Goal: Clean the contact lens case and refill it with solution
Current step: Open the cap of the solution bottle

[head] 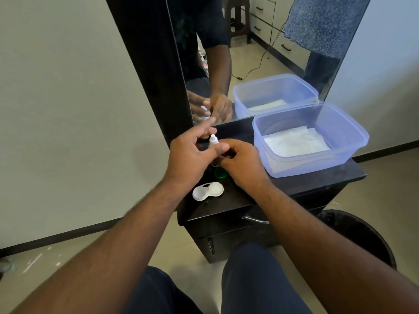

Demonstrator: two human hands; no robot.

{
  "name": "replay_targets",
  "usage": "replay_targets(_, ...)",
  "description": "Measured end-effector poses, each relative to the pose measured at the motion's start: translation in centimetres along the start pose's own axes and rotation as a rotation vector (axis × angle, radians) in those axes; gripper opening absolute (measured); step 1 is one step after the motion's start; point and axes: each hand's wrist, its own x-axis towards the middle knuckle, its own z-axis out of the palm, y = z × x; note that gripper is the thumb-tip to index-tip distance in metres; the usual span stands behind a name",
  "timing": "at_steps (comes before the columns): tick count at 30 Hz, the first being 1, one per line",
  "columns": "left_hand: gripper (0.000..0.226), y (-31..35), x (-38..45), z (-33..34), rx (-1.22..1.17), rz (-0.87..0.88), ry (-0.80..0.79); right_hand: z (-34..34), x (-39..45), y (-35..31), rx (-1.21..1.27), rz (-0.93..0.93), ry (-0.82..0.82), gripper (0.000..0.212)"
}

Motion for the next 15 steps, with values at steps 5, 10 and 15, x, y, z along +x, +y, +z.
replay_targets(5,0.027,0.15,-0.30,-0.30,0.036,0.018,0.135,0.08,-0.03,-0.01,0.046,0.014,-0.014,0.030)
replay_targets(10,0.036,-0.07,-0.02,-0.57,-0.001,0.027,0.094,0.07,-0.07,-0.06,0.050,0.022,-0.010,0.032)
replay_targets(15,0.021,0.68,0.05,-0.50,-0.004,0.049,0.089,0.03,-0.18,-0.07,0.061,0.012,-0.008,0.036)
